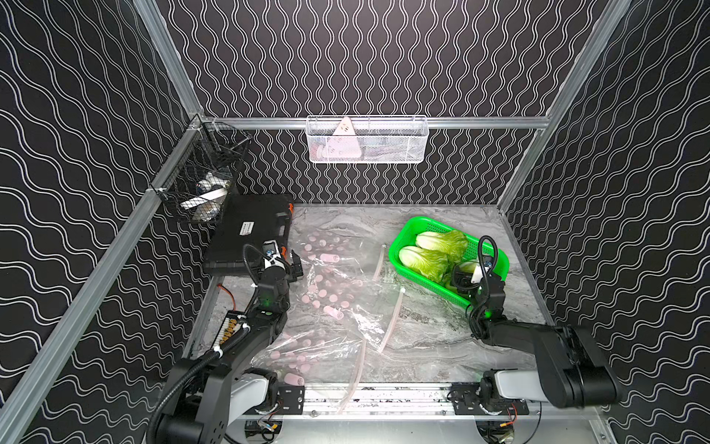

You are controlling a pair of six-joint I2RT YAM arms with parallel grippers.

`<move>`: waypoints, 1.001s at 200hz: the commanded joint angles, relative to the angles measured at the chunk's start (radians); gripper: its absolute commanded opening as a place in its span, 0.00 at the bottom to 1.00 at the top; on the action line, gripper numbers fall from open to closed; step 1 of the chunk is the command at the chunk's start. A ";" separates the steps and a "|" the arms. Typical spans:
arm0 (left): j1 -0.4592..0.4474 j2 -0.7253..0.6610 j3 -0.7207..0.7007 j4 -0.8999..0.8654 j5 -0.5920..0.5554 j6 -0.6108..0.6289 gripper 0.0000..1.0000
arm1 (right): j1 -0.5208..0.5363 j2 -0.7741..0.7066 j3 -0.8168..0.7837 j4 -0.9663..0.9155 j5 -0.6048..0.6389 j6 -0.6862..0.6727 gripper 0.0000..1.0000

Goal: Open the zip-top bag and take out the chinese cabbages
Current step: Reset both arms

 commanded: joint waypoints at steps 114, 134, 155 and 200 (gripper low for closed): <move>-0.001 0.348 -0.064 0.369 -0.008 0.051 0.99 | -0.019 0.226 0.072 0.139 -0.068 0.008 1.00; -0.001 0.407 -0.063 0.417 0.048 0.074 0.99 | -0.022 0.225 0.079 0.129 -0.072 0.009 1.00; 0.002 0.464 -0.074 0.471 0.096 0.082 0.99 | -0.026 0.224 0.090 0.104 -0.079 0.014 1.00; 0.020 0.478 -0.041 0.427 0.118 0.072 0.99 | -0.051 0.222 0.132 0.020 -0.119 0.030 1.00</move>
